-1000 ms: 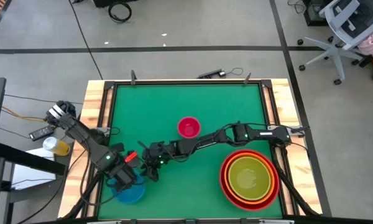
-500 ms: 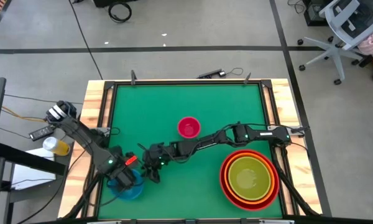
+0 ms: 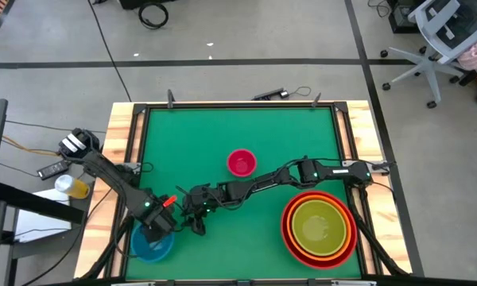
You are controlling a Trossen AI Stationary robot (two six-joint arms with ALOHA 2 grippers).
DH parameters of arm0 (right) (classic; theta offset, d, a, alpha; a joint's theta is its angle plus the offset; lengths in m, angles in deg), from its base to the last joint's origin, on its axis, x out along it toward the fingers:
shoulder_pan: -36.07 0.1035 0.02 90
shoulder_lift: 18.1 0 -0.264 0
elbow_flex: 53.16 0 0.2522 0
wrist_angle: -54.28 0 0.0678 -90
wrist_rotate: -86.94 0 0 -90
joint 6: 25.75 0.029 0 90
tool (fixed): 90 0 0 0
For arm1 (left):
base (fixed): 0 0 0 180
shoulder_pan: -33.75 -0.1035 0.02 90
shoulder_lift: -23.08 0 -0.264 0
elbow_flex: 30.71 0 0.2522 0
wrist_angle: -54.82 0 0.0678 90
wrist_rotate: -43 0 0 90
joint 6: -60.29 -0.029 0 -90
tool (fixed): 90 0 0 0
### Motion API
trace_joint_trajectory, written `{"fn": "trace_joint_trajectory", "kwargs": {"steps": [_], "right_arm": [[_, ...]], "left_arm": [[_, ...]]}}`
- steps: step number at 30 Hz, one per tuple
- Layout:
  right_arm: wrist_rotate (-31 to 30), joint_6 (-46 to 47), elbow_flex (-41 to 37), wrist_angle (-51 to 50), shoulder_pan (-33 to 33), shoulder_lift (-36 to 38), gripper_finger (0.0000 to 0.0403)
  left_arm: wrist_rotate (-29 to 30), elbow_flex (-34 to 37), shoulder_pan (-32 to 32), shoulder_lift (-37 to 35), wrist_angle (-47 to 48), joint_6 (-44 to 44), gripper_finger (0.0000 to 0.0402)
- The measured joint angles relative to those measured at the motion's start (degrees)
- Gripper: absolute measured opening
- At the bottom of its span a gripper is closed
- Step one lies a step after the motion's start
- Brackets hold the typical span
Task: Nest bowls inside each other
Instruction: Stack the blue bowl on top of the green bowl
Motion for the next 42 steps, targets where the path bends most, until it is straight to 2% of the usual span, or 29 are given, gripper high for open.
{"fn": "trace_joint_trajectory", "kwargs": {"steps": [3, 5, 9, 13, 19, 21, 25, 29, 32, 34, 37, 38, 42], "right_arm": [[0.0, 2.2, 0.0, 0.0, 0.0, 0.0, 0.0201], [0.1, 4.2, 0.0, -0.5, -0.3, 0.3, 0.0201], [-2.5, 4.8, -0.2, -9.7, -2.1, 3.7, 0.0201], [-11.7, 1.8, -0.1, -19.8, -3.1, 9.9, 0.0201], [-24.7, -0.7, 0.0, -23.1, -0.7, 14.0, 0.0201], [-27.6, -1.1, 0.1, -23.2, 0.0, 14.2, 0.0201], [-29.2, -1.1, -0.1, -25.4, 0.7, 13.8, 0.0201], [-37.2, -2.9, 0.0, -27.9, 0.8, 13.9, 0.02], [-35.4, -5.0, 0.0, -29.6, 0.8, 13.9, 0.0171], [-32.1, -5.4, 0.1, -30.8, 0.8, 14.0, 0.0121], [-31.3, -5.7, 0.1, -35.6, 0.5, 15.1, 0.0032], [-31.5, -6.2, 0.2, -37.7, 0.3, 16.2, 0.0022], [-34.1, -7.0, 0.3, -51.2, 0.3, 22.2, 0.0027]], "left_arm": [[1.8, -0.6, -0.9, -0.1, 0.4, 0.0, 0.0048], [1.9, -1.4, -2.1, -0.3, 0.9, 0.9, 0.0021], [8.8, -3.4, -3.5, -0.1, 3.9, 2.4, 0.0032], [16.7, -6.2, -4.7, -0.2, 7.9, 5.2, 0.0031], [28.9, -10.8, -5.1, 0.1, 17.2, 10.9, 0.0017], [31.4, -12.4, -5.2, 0.2, 18.4, 11.7, 0.0016], [33.8, -14.5, -5.1, 0.2, 18.3, 11.7, 0.0016], [35.1, -16.6, -5.1, 0.1, 18.3, 10.2, 0.0016], [36.4, -18.3, -5.1, 0.2, 18.2, 9.2, 0.0015], [36.4, -19.4, -5.1, 0.2, 18.0, 7.5, 0.0016], [36.4, -21.1, -5.2, 0.2, 15.4, 7.5, 0.0031], [37.2, -21.5, -5.3, 0.2, 15.1, 6.5, 0.0041], [41.6, -24.1, -4.9, 0.1, 11.9, 2.2, 0.0104]]}}
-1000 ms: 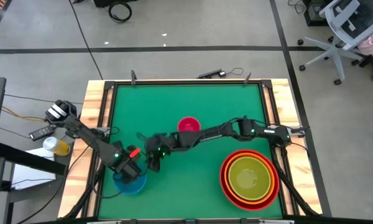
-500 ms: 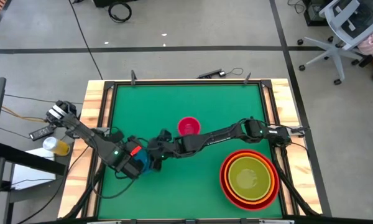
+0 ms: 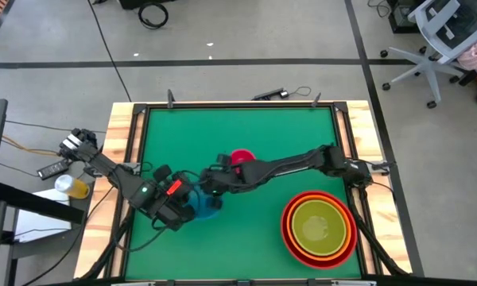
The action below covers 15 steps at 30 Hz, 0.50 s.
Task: Nest bowls inside each other
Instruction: Stack the blue bowl on top of the green bowl
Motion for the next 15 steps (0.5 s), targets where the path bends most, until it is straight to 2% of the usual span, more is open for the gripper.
{"fn": "trace_joint_trajectory", "kwargs": {"steps": [1, 3, 5, 9, 12, 15], "right_arm": [[-0.5, 0.6, -0.1, -3.2, 0.0, 1.3, 0.0024], [0.1, 0.0, -0.6, -16.1, -0.1, 4.5, 0.0014], [0.9, 2.1, -0.5, -21.0, 0.2, 7.4, 0.0014], [1.1, 8.6, -0.4, -37.2, 1.0, 11.8, 0.0014], [0.8, 12.4, -1.2, -42.5, 2.8, 14.2, 0.0014], [8.7, 13.3, -5.8, -39.9, 6.2, 21.1, 0.0014]], "left_arm": [[0.8, -0.7, 0.4, 0.0, -0.4, -1.5, 0.0122], [-0.3, -2.1, 1.1, -0.2, 2.3, -5.7, 0.0159], [1.3, -4.9, 1.9, -0.1, -1.7, -9.6, 0.0191], [10.0, -9.0, 2.9, -0.2, -4.8, -17.6, 0.0238], [14.7, -10.6, 3.9, -0.2, -9.3, -24.4, 0.0251], [18.1, -9.8, 5.0, -0.1, -16.3, -29.5, 0.0253]]}}
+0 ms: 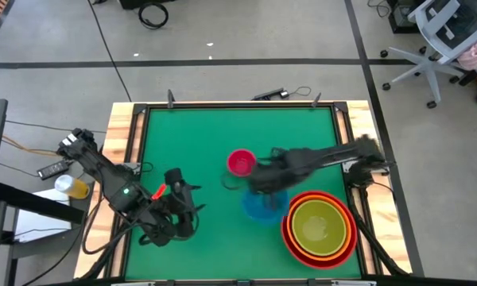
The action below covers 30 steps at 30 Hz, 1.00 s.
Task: Nest bowls inside each other
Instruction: Stack the blue bowl on top of the green bowl
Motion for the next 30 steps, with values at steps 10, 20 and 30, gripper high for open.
{"fn": "trace_joint_trajectory", "kwargs": {"steps": [10, 20, 30], "right_arm": [[0.2, 24.4, -25.3, -1.4, 13.9, 20.9, 0.0014], [10.7, 32.1, -50.9, 18.5, 21.5, 28.8, 0.0052], [5.0, 31.5, -52.1, 20.3, 21.4, 31.6, 0.0156]], "left_arm": [[3.0, 9.7, -0.2, 0.2, -14.1, -5.1, 0.0253], [-2.5, 14.2, -5.2, 0.2, -25.5, -11.6, 0.0253], [-7.8, 19.1, -10.2, 0.2, -41.4, -20.0, 0.0253]]}}
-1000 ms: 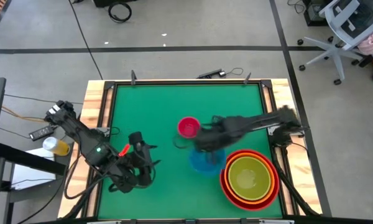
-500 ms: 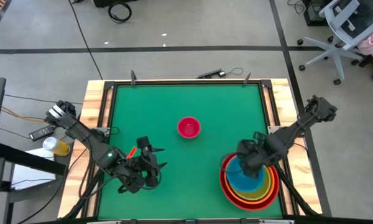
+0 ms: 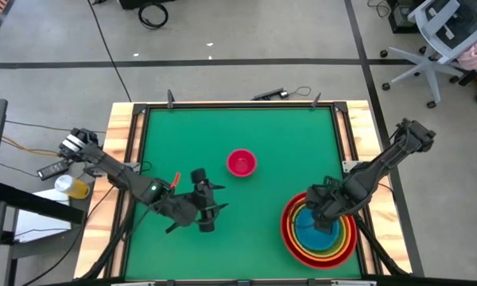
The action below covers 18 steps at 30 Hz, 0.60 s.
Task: Nest bowls inside each other
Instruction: Stack the blue bowl on top of the green bowl, then stack the pink bowl on top of the blue bowl
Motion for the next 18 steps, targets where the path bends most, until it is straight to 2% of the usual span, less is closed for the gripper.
{"fn": "trace_joint_trajectory", "kwargs": {"steps": [2, 4, 6, 7, 11, 15, 18], "right_arm": [[-6.0, -1.8, 1.7, 0.5, -0.8, 1.0, 0.0166], [-15.6, -3.4, 2.4, 2.4, -2.5, 2.0, 0.0169], [-24.5, -4.3, 2.4, 5.2, -5.7, 2.3, 0.0169], [-26.8, -4.5, 2.3, 7.2, -8.1, 2.2, 0.0167], [-27.1, -11.3, 1.4, 18.1, -19.7, -0.6, 0.016], [-23.0, -16.7, 1.2, 31.3, -29.9, -6.3, 0.0159], [-20.2, -18.2, 1.1, 35.7, -35.9, -11.5, 0.0159]], "left_arm": [[0.0, 2.0, -0.5, 0.0, -4.0, -0.9, 0.0253], [-0.1, 4.5, -0.9, 0.0, -9.0, -1.8, 0.0253], [-0.1, 7.4, -1.5, 0.0, -15.1, -2.6, 0.0253], [0.0, 9.0, -1.8, 0.0, -17.9, -2.7, 0.0253], [-0.3, 14.7, -3.1, 0.0, -24.5, -1.9, 0.0253], [-0.4, 17.3, -4.1, 0.0, -23.4, 2.2, 0.0253], [-0.4, 18.7, -4.1, 0.0, -22.9, 4.2, 0.0253]]}}
